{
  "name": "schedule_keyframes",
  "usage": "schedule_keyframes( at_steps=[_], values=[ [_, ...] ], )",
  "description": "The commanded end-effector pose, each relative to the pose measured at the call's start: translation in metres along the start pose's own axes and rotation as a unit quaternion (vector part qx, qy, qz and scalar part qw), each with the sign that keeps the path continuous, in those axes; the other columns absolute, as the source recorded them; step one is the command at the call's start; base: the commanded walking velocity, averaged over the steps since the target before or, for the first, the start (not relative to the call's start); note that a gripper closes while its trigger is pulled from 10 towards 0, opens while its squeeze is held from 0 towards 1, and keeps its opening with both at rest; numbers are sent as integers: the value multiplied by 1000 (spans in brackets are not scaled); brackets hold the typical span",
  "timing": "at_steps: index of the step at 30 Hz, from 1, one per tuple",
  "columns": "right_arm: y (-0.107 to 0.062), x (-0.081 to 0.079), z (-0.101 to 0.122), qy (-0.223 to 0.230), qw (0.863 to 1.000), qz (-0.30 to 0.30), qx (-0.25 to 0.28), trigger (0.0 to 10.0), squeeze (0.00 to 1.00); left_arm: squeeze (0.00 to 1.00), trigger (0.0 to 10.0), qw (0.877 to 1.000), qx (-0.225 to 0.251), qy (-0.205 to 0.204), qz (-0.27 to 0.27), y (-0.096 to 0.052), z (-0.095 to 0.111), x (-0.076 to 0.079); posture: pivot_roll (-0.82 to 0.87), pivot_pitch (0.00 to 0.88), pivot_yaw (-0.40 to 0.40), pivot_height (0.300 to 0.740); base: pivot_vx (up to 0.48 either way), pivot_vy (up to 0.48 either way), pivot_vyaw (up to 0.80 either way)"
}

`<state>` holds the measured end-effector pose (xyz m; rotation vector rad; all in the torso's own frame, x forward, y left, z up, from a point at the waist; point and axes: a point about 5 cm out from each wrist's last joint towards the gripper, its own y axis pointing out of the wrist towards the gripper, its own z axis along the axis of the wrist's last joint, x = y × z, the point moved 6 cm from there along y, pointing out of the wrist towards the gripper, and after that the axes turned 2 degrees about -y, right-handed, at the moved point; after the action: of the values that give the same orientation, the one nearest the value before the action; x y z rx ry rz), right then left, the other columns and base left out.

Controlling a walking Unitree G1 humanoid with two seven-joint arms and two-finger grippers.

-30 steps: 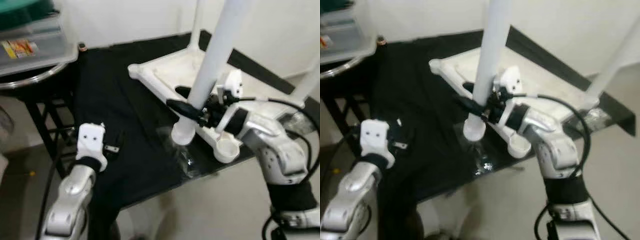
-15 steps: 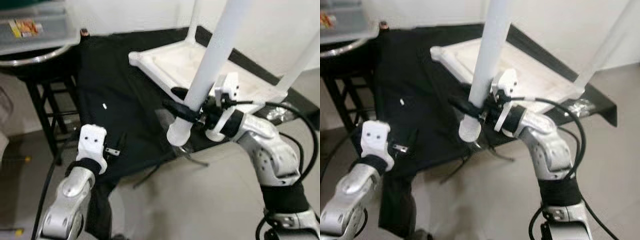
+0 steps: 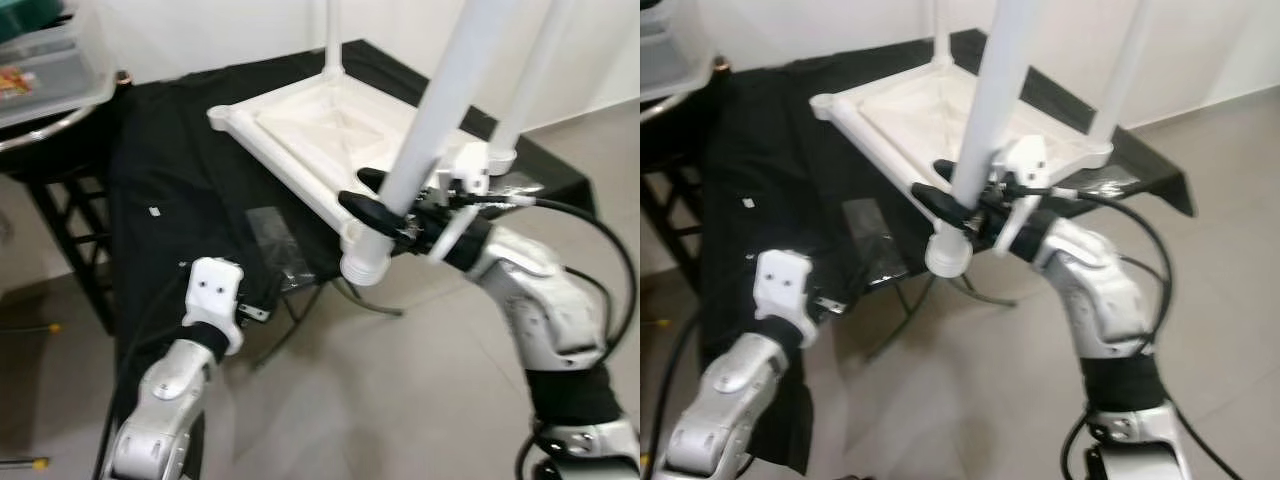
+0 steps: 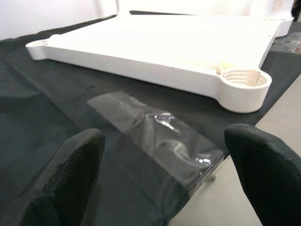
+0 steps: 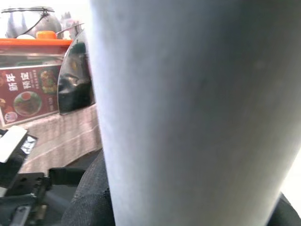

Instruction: Building children table

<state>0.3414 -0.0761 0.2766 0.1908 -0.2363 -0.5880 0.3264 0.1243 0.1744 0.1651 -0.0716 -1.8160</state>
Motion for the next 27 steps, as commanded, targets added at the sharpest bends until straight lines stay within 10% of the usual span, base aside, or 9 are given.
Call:
schedule_keyframes(
  at_steps=[1, 27],
  values=[
    [0, -3, 2, -10, 1000, 1, 2, 10000, 0, 0, 10000, 1000, -8, 0, -2, -1, -5, 2, 72, 135, -29, 740, 0, -469, 0],
    [17, -1, -10, 10, 998, -60, -14, 10000, 0, 0, 10000, 999, 23, -33, 3, 10, 14, -9, 72, 129, -29, 740, 98, -54, -120]
  ],
)
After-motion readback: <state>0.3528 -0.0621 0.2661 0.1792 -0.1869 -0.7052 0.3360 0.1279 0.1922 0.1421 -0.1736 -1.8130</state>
